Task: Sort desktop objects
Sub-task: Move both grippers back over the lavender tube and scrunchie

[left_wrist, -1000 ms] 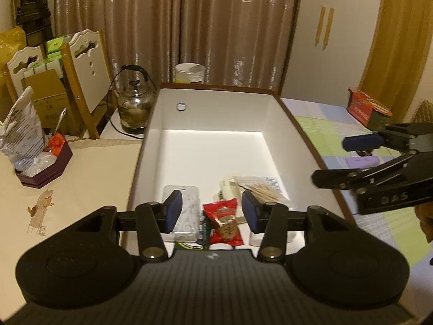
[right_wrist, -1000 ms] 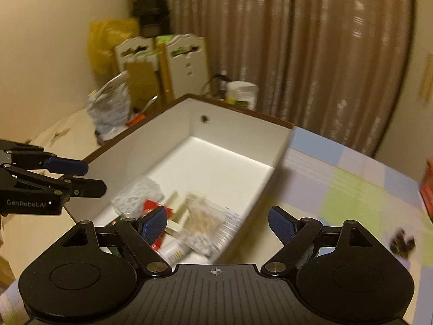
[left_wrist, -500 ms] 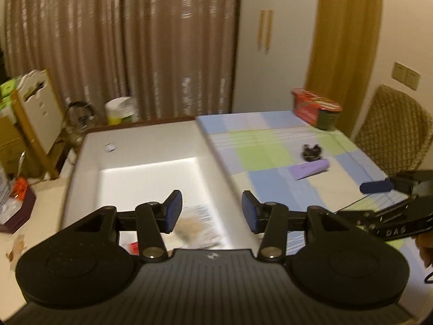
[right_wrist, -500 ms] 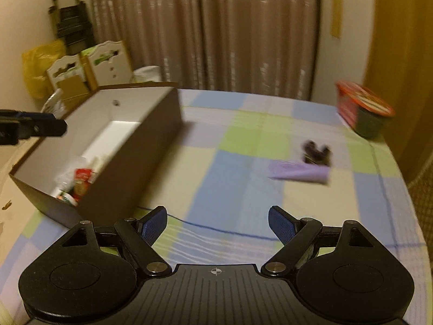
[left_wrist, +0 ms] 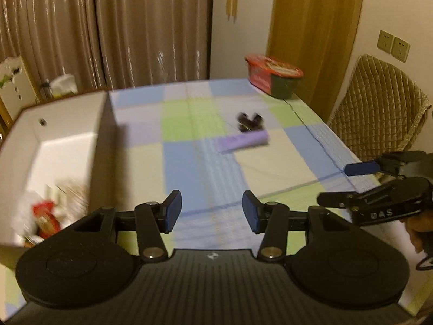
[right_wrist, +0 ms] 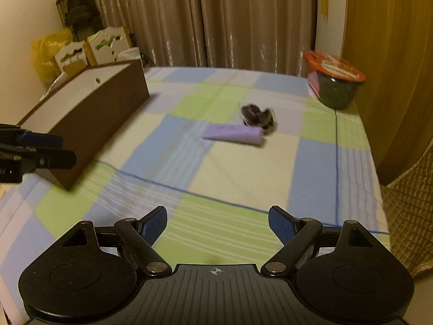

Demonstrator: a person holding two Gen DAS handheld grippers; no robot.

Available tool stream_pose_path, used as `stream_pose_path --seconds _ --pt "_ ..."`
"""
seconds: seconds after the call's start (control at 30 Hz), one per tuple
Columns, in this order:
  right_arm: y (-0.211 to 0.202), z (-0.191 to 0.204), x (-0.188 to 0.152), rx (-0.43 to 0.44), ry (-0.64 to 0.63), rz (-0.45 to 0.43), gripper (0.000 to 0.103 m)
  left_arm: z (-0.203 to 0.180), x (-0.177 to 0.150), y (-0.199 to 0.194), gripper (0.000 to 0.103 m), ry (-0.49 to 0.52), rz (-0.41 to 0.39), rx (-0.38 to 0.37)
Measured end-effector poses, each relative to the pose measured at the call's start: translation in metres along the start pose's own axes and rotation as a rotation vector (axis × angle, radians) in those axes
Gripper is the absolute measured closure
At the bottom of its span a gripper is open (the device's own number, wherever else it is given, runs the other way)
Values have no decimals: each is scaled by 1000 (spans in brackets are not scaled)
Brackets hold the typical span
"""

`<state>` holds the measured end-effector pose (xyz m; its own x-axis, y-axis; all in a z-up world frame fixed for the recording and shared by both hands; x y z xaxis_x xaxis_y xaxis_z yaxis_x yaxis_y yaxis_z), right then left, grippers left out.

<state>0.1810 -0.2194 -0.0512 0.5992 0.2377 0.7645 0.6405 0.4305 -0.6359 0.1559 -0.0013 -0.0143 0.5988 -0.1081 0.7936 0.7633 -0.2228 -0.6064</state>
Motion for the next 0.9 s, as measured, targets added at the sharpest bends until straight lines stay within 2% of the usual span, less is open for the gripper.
stream_pose_path --seconds 0.17,0.33,0.77,0.9 --pt "-9 -20 -10 -18 6 14 18 -33 -9 12 52 30 54 -32" --pt "-16 -25 -14 -43 41 16 18 -42 -17 15 50 43 75 -48" --pt "0 -24 -3 -66 80 33 18 -23 -18 28 47 55 89 -69" --pt "10 -25 5 -65 52 36 18 -23 -11 42 47 139 77 -84"
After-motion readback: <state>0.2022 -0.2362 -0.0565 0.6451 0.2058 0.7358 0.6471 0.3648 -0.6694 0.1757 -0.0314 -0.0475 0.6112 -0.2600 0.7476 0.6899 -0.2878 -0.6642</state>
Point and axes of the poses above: each gripper's, at about its wrist camera, not at the fingertips, and y roughly the way its jaws point, z to its left, x to its top, the point moved 3 cm from there along y, roughly the way its jaws point, and after that the axes turned 7 degrees about -z, right-handed, at the moved point
